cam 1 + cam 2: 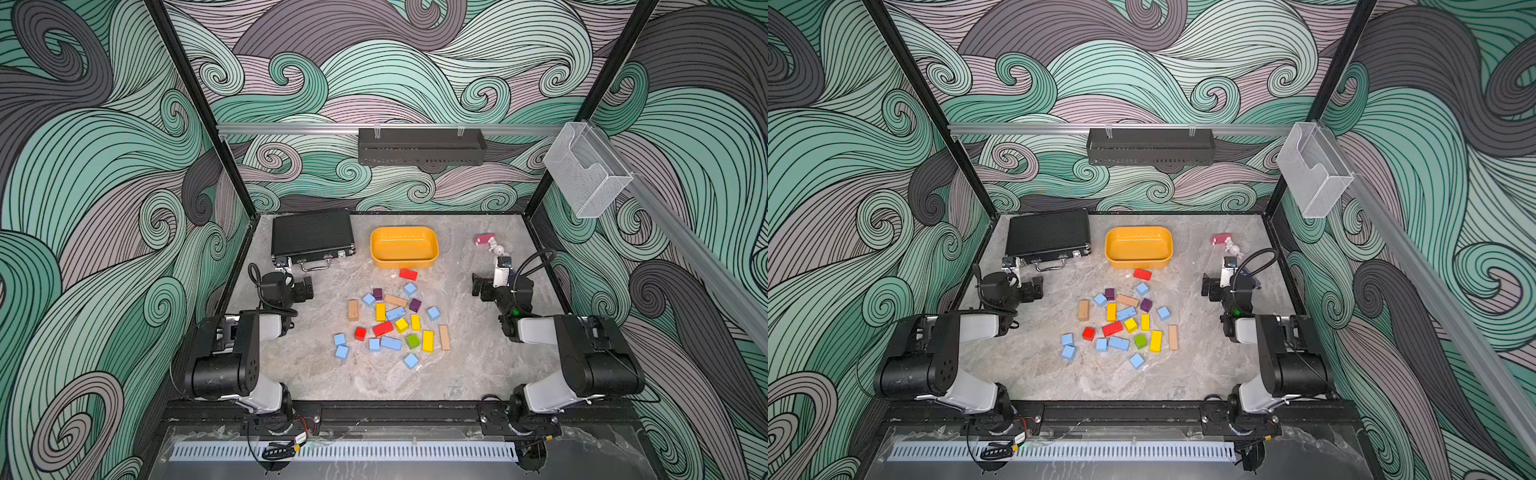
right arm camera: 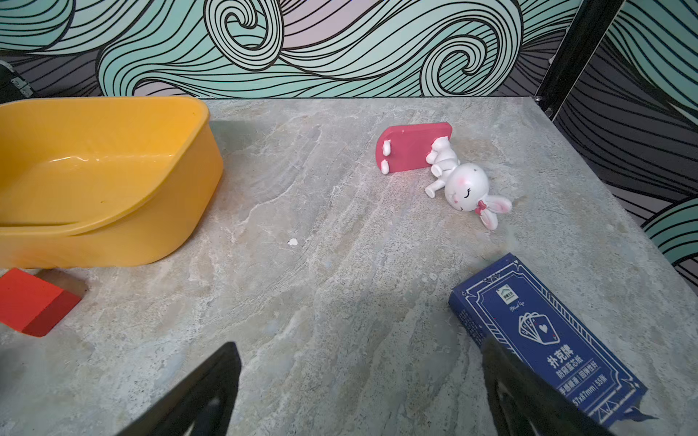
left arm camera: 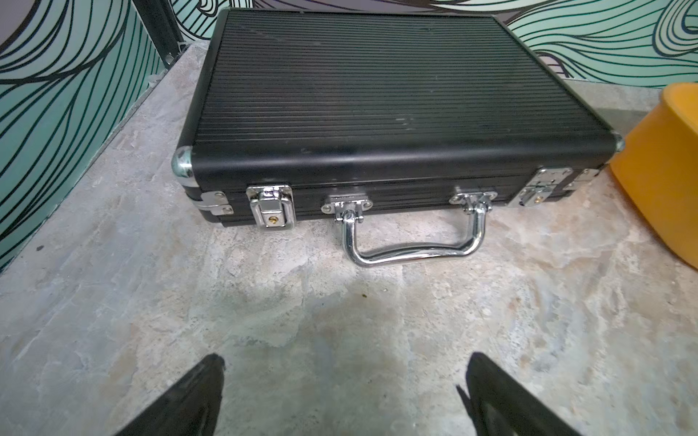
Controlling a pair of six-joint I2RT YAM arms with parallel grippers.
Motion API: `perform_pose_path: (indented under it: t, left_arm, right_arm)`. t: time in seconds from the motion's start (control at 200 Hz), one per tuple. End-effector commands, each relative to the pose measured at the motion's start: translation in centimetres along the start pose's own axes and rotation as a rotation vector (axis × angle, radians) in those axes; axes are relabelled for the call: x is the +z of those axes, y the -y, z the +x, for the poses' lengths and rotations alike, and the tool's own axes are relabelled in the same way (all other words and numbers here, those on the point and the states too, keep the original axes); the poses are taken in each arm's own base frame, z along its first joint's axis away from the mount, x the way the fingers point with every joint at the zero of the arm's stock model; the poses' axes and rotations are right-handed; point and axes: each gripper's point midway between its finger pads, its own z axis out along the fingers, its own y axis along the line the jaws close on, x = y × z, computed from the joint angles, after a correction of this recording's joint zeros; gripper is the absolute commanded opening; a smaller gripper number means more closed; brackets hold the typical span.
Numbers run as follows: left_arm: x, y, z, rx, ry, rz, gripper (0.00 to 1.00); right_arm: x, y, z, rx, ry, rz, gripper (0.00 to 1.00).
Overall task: Pick out the blue building blocks
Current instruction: Pick up the building block from the center of the board.
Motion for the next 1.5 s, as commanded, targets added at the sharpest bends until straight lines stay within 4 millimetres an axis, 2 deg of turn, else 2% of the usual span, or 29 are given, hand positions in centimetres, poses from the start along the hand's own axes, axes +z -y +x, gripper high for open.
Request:
perform_pose_path:
  t: [0.0,1.246,1.321,1.496]
  left_arm:
    - [0.4,0.3,-1.9,0.001,0.047,0.01,0.99]
    - [0.5,0.2,-1.8,0.002,0.042,-0.002,0.98]
    - [0.5,0.2,-1.8,0.0,0.042,-0.003,0.99]
    - [0.4,0.2,-1.9,0.001,0.046,-0.004,0.99]
  right_arm:
    - [0.2,0.1,-1.0,-0.006,0.029,0.005,0.99]
    - [0.1,0.3,-1.1,0.0,0.033,0.013,0.99]
    - [0.1,0.9,-1.4,0.016,0.025,0.045,0.99]
    - [-1.0,0.7,-3.1,0.004,0.025,0.043,0.99]
